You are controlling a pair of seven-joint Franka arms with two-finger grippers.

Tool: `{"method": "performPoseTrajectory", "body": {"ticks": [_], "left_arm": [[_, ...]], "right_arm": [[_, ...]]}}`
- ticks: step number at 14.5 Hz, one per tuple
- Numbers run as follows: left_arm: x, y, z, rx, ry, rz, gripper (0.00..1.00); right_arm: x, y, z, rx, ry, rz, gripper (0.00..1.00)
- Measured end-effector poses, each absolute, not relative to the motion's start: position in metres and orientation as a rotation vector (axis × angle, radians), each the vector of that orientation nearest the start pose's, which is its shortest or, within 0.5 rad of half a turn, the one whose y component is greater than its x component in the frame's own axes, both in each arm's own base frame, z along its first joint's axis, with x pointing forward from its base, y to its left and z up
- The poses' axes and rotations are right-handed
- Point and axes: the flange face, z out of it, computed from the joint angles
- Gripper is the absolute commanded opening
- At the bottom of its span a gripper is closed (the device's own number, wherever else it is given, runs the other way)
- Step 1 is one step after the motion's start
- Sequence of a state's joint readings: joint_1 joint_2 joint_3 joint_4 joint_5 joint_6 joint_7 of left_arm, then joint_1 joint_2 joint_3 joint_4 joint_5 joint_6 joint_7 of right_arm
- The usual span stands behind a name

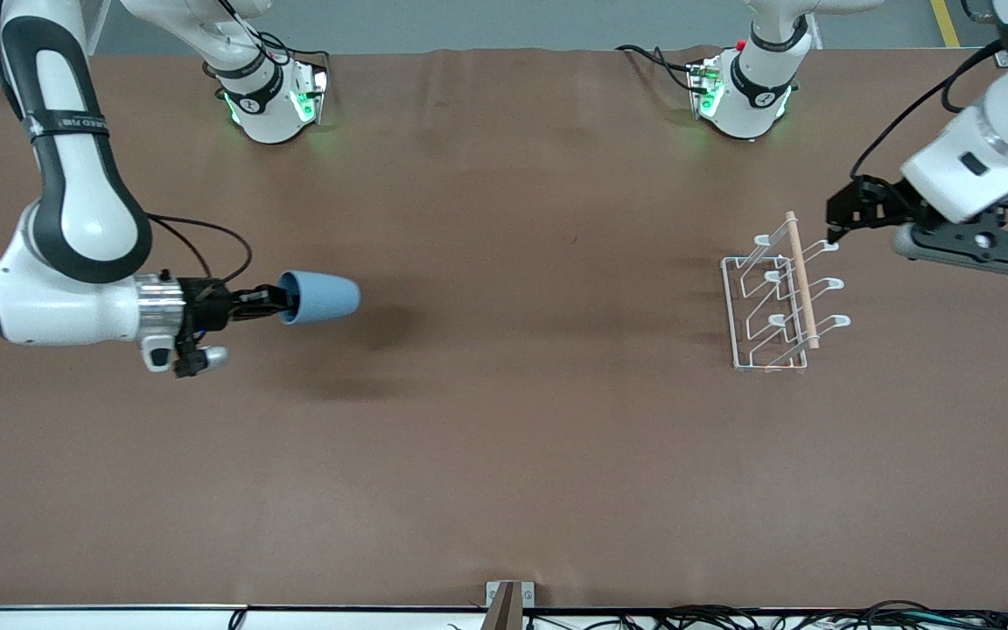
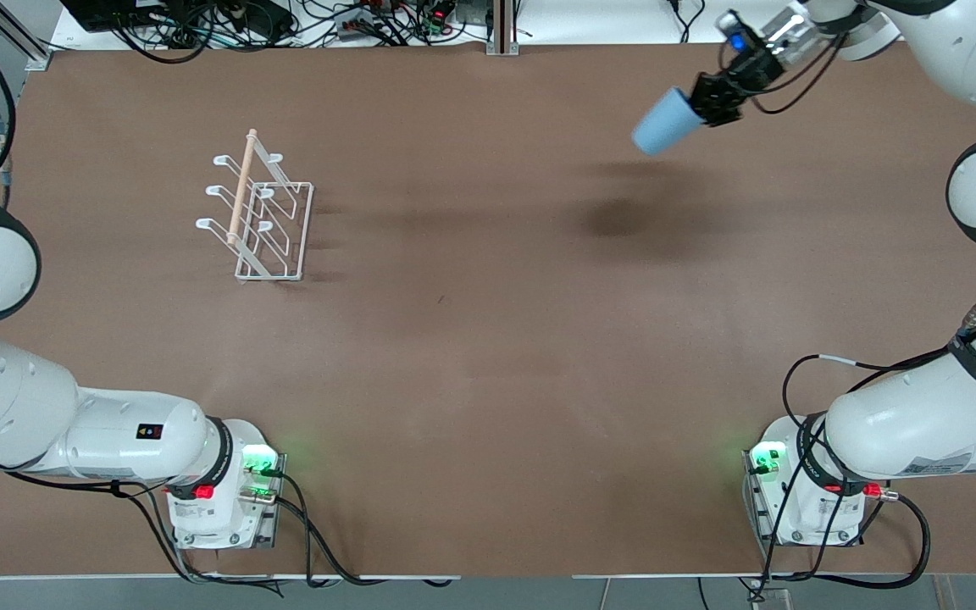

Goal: Hang cup on cup holder
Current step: 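Carry the cup toward center while the left gripper reaches toward it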

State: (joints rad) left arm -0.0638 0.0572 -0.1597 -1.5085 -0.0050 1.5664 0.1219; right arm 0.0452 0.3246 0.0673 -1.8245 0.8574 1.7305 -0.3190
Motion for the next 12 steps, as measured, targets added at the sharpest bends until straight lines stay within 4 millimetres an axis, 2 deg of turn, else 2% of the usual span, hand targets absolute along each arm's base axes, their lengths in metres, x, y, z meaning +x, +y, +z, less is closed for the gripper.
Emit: {"method": "performPoseTrajectory", "body": {"ticks": [4, 6, 10, 12], "left_arm": [[0.539, -0.190, 0.621, -2.996, 1.013, 0.002, 1.00], [0.524, -0.229, 0.619, -2.955, 1.153, 0.012, 1.00], [0.496, -0.317, 0.594, -2.935, 1.433, 0.094, 1.00], [0.481, -0.359, 0.585, -2.918, 1.568, 0.128, 1.00]], "right_arm": [[0.567, 0.234, 0.376, -1.953, -0.086, 0.409, 0.00], [0.554, 0.278, 0.384, -1.838, -0.058, 0.415, 0.01], [0.532, 0.351, 0.381, -1.791, 0.003, 0.379, 0.01], [0.516, 0.380, 0.382, -1.795, -0.002, 0.377, 0.01]]}}
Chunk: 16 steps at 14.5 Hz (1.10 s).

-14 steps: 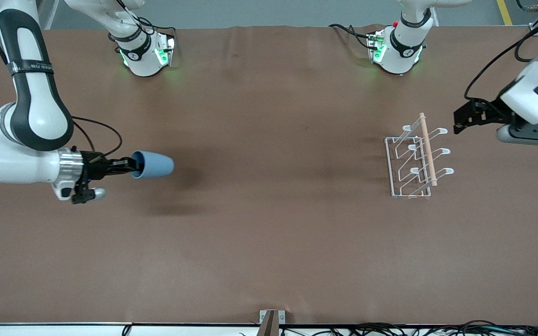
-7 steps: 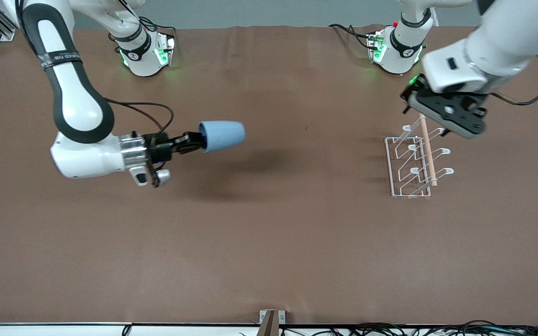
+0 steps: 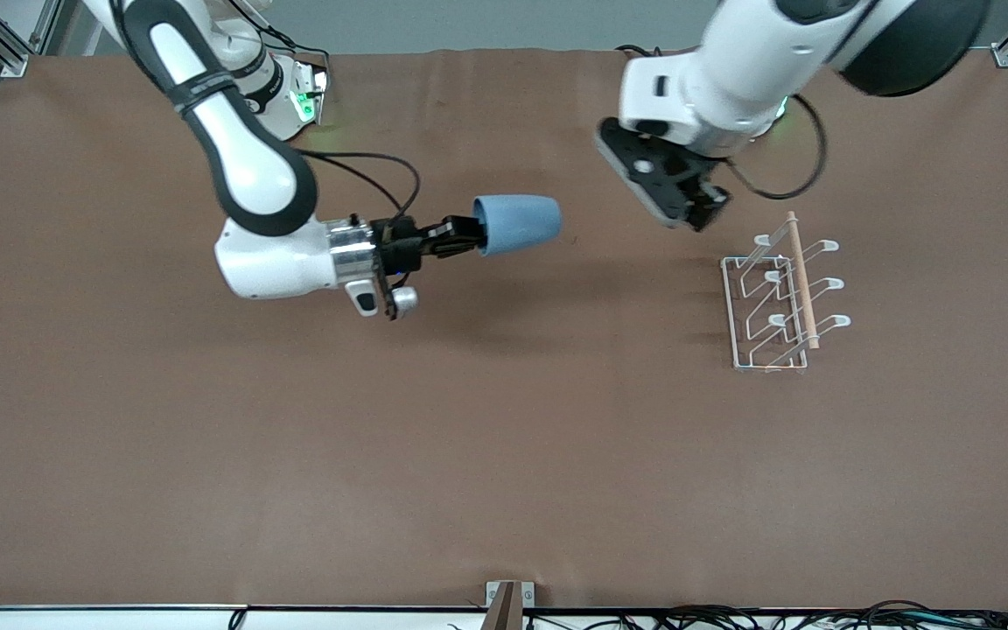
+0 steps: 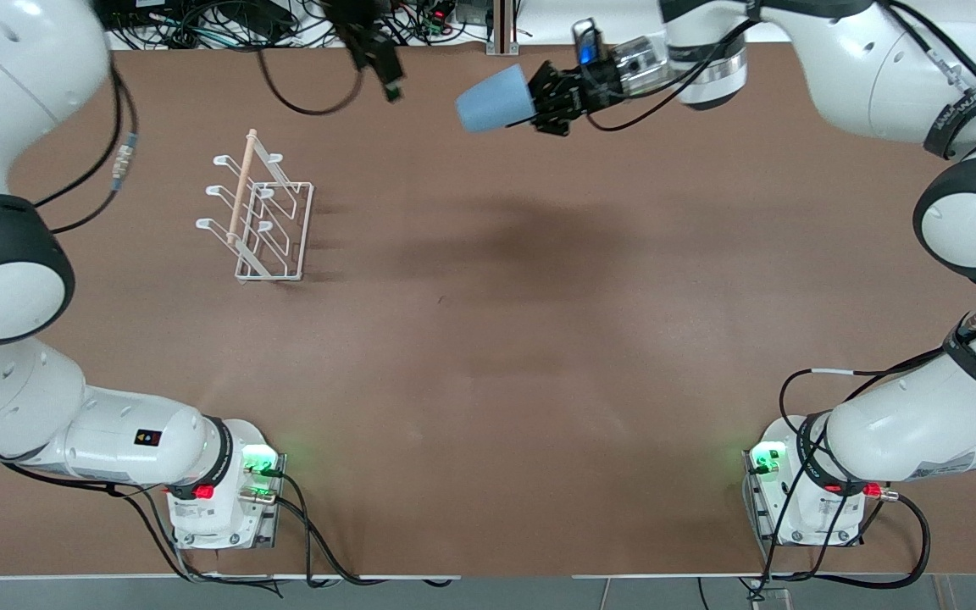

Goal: Hang cup on cup holder
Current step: 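Carry the cup toward center while the left gripper reaches toward it, then grasp the cup with the left gripper and open the right gripper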

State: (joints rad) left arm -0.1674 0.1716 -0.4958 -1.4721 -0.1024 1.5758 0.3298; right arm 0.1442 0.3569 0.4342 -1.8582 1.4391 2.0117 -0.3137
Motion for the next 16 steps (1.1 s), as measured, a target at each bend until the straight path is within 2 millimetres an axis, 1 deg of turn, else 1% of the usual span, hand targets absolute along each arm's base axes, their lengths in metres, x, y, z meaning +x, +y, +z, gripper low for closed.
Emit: {"method": "performPoseTrajectory", "body": {"ticks": [1, 2, 3, 7, 9, 11, 16], "left_arm": [[0.472, -0.376, 0.582, -2.917, 1.625, 0.148, 1.00], [0.465, -0.389, 0.578, -2.922, 1.668, 0.170, 1.00], [0.462, -0.398, 0.574, -2.928, 1.694, 0.179, 1.00], [0.474, -0.410, 0.553, -2.945, 1.739, 0.154, 1.00], [0.474, -0.421, 0.543, -2.929, 1.788, 0.141, 1.00], [0.472, -0.429, 0.538, -2.900, 1.830, 0.124, 1.00], [0.472, -0.439, 0.530, -2.874, 1.873, 0.101, 1.00]], "right_arm": [[0.511, 0.387, 0.383, -1.796, -0.006, 0.380, 0.01], [0.510, 0.389, 0.383, -1.796, -0.005, 0.383, 0.01], [0.510, 0.389, 0.382, -1.797, -0.002, 0.385, 0.01], [0.508, 0.386, 0.377, -1.800, 0.009, 0.393, 0.01], [0.508, 0.386, 0.377, -1.799, 0.010, 0.393, 0.01], [0.508, 0.384, 0.374, -1.800, 0.013, 0.401, 0.01], [0.504, 0.383, 0.369, -1.798, 0.018, 0.418, 0.02]]}}
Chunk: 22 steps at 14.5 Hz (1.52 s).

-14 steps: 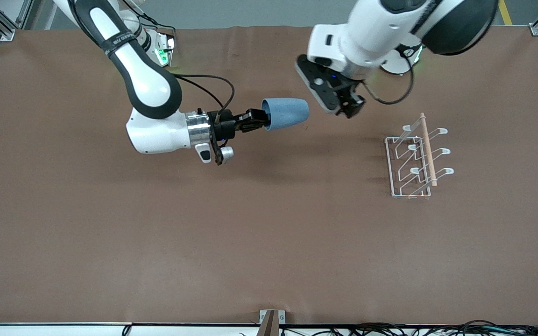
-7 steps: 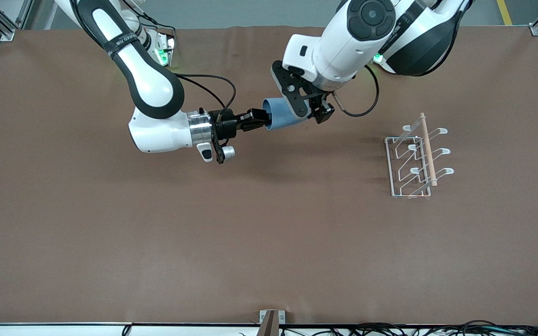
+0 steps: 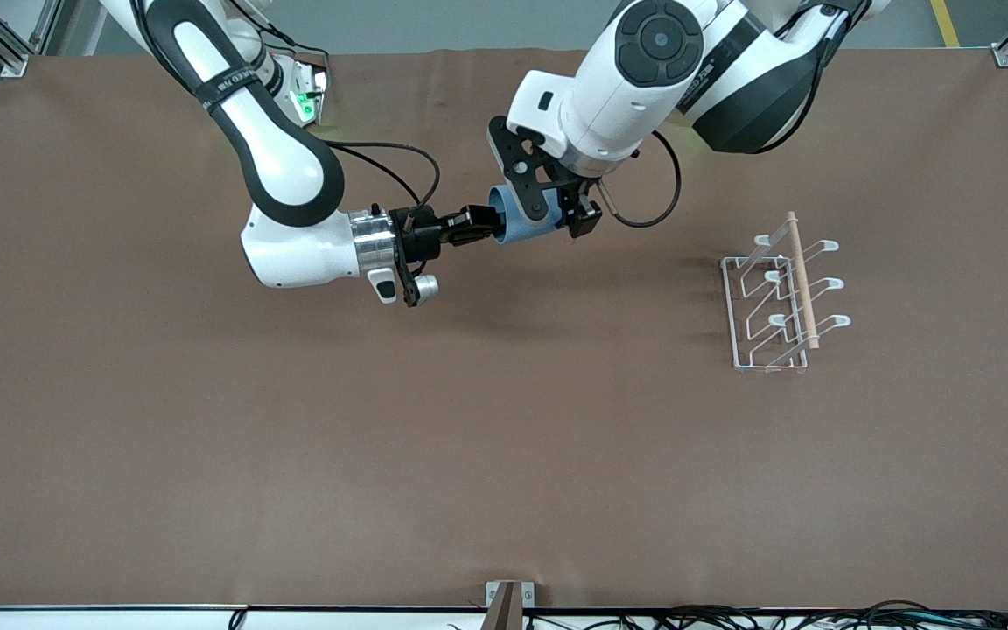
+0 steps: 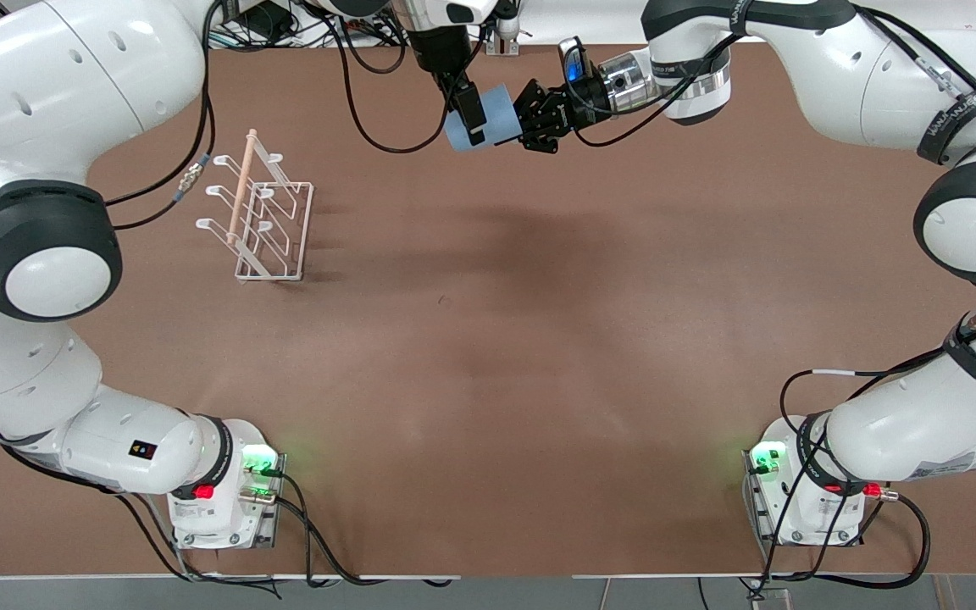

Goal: Hang cup on cup holder
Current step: 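Grasp the cup with the left gripper and open the right gripper, then carry the cup to the rack with the left gripper while the right withdraws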

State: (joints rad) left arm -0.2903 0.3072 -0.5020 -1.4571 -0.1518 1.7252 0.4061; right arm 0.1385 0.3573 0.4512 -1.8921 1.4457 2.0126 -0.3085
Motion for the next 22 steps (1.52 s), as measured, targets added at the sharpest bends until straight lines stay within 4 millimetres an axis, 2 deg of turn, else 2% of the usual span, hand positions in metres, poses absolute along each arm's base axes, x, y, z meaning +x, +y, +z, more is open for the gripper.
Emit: {"method": "performPoseTrajectory", "body": {"ticks": [2, 3, 4, 5, 8, 9, 10, 12, 14, 16, 19, 22], "left_arm": [[0.474, -0.444, 0.524, -2.836, 1.950, 0.066, 1.00], [0.475, -0.449, 0.520, -2.811, 1.998, 0.047, 0.93], [0.476, -0.453, 0.515, -2.793, 2.033, 0.034, 0.75], [0.479, -0.453, 0.513, -2.784, 2.048, 0.022, 0.63], [0.483, -0.452, 0.510, -2.761, 2.085, 0.007, 0.42], [0.484, -0.451, 0.510, -2.755, 2.094, 0.005, 0.37], [0.484, -0.451, 0.509, -2.748, 2.103, 0.003, 0.32], [0.484, -0.450, 0.508, -2.680, 2.188, -0.001, 0.17], [0.485, -0.446, 0.503, -2.605, 2.238, 0.029, 0.07], [0.487, -0.438, 0.500, -2.527, 2.215, 0.074, 0.01], [0.487, -0.419, 0.490, -2.392, 2.113, 0.238, 0.01], [0.490, -0.397, 0.483, -2.209, 1.910, 0.370, 0.00]], "right_arm": [[0.502, 0.388, 0.372, -1.781, 0.020, 0.422, 0.02], [0.502, 0.391, 0.376, -1.771, 0.021, 0.419, 0.02], [0.503, 0.391, 0.377, -1.772, 0.021, 0.413, 0.02], [0.502, 0.391, 0.376, -1.773, 0.024, 0.413, 0.02], [0.503, 0.390, 0.374, -1.777, 0.033, 0.410, 0.04], [0.503, 0.390, 0.374, -1.778, 0.034, 0.408, 0.30], [0.503, 0.391, 0.374, -1.778, 0.036, 0.407, 0.99], [0.503, 0.391, 0.376, -1.774, 0.042, 0.412, 1.00], [0.506, 0.390, 0.382, -1.781, 0.071, 0.409, 1.00], [0.512, 0.382, 0.394, -1.811, 0.108, 0.363, 1.00], [0.532, 0.350, 0.414, -1.932, 0.219, 0.226, 1.00], [0.548, 0.316, 0.415, -2.111, 0.331, 0.093, 1.00]]}}
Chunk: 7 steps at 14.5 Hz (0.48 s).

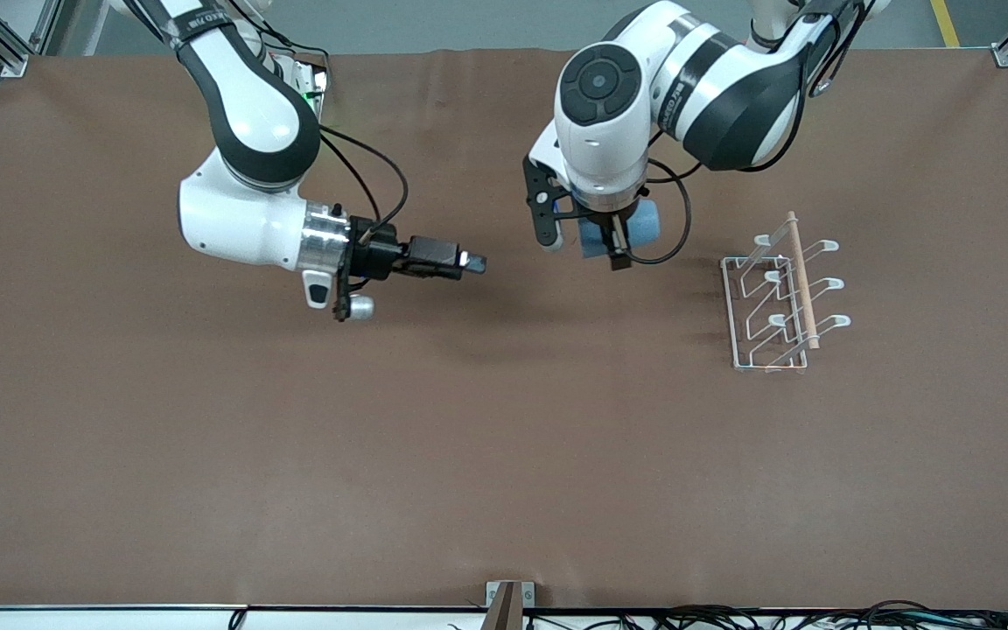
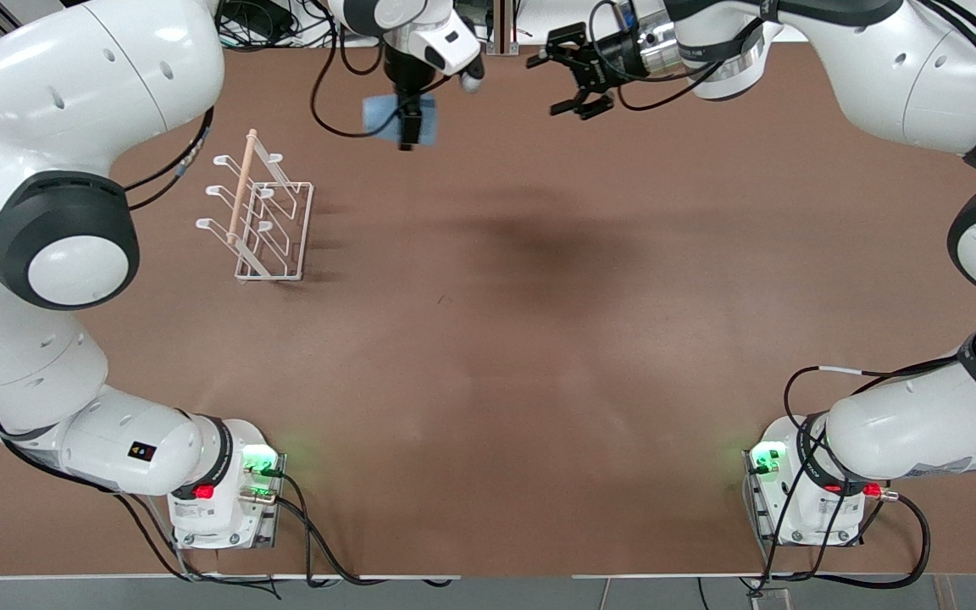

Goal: Hang cup on cup holder
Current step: 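Carry the cup to the rack with the left gripper while the right withdraws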

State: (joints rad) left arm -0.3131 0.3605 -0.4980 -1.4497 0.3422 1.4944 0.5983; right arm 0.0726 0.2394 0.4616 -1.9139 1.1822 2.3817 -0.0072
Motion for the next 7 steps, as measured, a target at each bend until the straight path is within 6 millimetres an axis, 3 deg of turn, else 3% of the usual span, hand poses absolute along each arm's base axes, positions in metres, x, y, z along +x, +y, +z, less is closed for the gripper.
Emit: {"method": "performPoseTrajectory", "body": {"ticks": [2, 4, 7], "left_arm": [[0.488, -0.387, 0.480, -2.025, 1.895, 0.466, 0.00], [0.494, -0.372, 0.475, -1.826, 1.977, 0.582, 0.00], [0.508, -0.336, 0.433, -1.619, 1.921, 0.757, 0.00]], "right_arm": [[0.563, 0.284, 0.408, -2.248, 0.320, 0.013, 1.00], [0.583, 0.237, 0.400, -2.395, 0.282, -0.071, 1.00], [0.605, 0.170, 0.393, -2.650, 0.166, -0.199, 1.00]]}}
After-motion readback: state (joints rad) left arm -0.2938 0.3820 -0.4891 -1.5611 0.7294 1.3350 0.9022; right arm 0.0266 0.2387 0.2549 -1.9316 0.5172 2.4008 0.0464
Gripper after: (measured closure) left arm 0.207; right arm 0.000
